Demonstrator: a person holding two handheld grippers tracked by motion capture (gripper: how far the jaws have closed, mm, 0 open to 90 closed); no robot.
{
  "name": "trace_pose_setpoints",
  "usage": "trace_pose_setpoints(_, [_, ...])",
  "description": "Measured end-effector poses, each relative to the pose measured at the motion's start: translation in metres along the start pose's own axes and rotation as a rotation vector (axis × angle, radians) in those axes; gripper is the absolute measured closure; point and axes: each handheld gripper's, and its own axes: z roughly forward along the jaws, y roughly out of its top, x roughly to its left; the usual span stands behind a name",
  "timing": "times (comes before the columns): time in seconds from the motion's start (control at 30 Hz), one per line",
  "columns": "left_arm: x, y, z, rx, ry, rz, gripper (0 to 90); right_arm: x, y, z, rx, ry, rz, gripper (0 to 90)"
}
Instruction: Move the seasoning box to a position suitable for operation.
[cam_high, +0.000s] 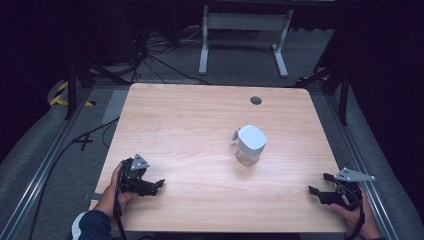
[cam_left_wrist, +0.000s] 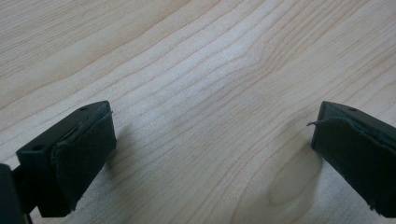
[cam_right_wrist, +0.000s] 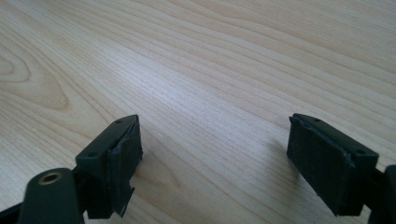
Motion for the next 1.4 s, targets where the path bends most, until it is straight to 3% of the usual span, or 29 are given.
trace_pose_setpoints(0.23, [-0.001,-0.001,-0.001,0.002,-0.018,0.004,2.1,0.001,0.001,0.001,0.000,0.000,0.005,17.9])
trace_pose_setpoints(0.4, [0.000,-0.001,-0.002,-0.009,-0.042,0.040,4.7,-0.001,0.003,0.003,0.005,-0.002,0.009,17.8])
trace_pose_setpoints(0.53, [0.000,0.001,-0.002,-0.012,-0.047,0.040,10.1,-0.002,0.008,0.004,0.039,-0.006,0.013,17.8])
trace_pose_setpoints(0.6, [-0.002,0.003,-0.004,-0.021,-0.046,0.064,21.1,-0.002,0.011,0.005,0.043,-0.023,0.002,19.6])
trace_pose_setpoints(0.67, [-0.003,0.005,-0.005,-0.014,-0.031,0.072,20.5,-0.001,0.015,0.005,0.037,-0.030,-0.029,26.2])
trace_pose_setpoints(0.8, [-0.003,0.010,-0.008,-0.033,-0.041,0.067,30.3,0.004,0.028,0.002,0.024,-0.010,-0.083,32.9])
trace_pose_setpoints(0.87, [-0.006,0.016,-0.010,-0.056,-0.040,0.099,34.2,0.005,0.033,0.001,0.015,0.002,-0.096,34.5])
trace_pose_setpoints(0.9, [-0.010,0.022,-0.011,-0.058,-0.044,0.122,36.2,0.008,0.041,0.003,0.012,-0.001,-0.124,35.0])
trace_pose_setpoints(1.17, [-0.022,0.047,-0.003,-0.090,-0.066,0.151,36.9,0.018,0.069,0.008,-0.023,0.061,-0.171,36.9])
trace_pose_setpoints(1.27, [-0.029,0.063,0.001,-0.113,-0.081,0.179,38.6,0.023,0.080,0.010,-0.035,0.081,-0.185,37.9])
trace_pose_setpoints(1.4, [-0.035,0.080,0.005,-0.138,-0.104,0.184,41.0,0.029,0.094,0.012,-0.061,0.100,-0.201,40.7])
